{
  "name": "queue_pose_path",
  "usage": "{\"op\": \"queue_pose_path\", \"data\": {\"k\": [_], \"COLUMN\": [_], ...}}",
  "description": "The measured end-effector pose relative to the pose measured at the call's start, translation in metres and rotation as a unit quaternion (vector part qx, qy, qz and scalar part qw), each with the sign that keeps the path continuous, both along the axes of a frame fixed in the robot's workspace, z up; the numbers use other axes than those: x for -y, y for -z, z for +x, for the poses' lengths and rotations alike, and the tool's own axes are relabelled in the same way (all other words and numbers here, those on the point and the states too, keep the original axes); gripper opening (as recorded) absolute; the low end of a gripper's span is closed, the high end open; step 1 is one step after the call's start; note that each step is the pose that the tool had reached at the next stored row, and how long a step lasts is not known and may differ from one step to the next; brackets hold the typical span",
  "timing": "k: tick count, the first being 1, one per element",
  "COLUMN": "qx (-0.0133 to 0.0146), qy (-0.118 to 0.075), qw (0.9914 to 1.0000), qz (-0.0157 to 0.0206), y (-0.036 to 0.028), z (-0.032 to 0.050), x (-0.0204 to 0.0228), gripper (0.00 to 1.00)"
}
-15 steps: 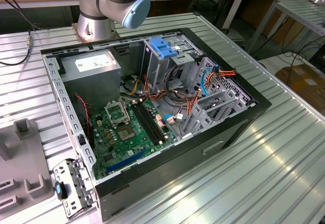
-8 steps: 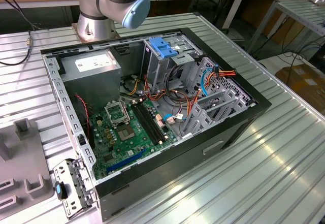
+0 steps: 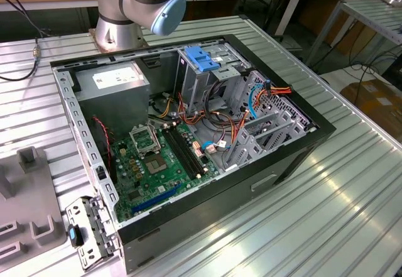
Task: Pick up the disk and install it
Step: 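Pick up the disk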
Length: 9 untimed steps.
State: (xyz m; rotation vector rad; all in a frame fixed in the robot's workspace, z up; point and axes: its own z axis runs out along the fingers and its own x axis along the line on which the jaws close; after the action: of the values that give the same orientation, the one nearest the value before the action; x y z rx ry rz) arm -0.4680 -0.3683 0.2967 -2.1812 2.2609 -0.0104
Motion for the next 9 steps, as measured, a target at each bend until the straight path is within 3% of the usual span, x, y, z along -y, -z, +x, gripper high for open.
{"op": "queue_pose_path", "data": {"k": [5,9], "qx": [0.0001,0.0001], "qy": [0.0,0.0], "qw": [1.0,1.0], "qz": [0.0001,0.0], "y": [-0.0001,-0.0065], "z": [0.0,0.0], "x": [0.0,0.0], "gripper": [0.37,0.37]}}
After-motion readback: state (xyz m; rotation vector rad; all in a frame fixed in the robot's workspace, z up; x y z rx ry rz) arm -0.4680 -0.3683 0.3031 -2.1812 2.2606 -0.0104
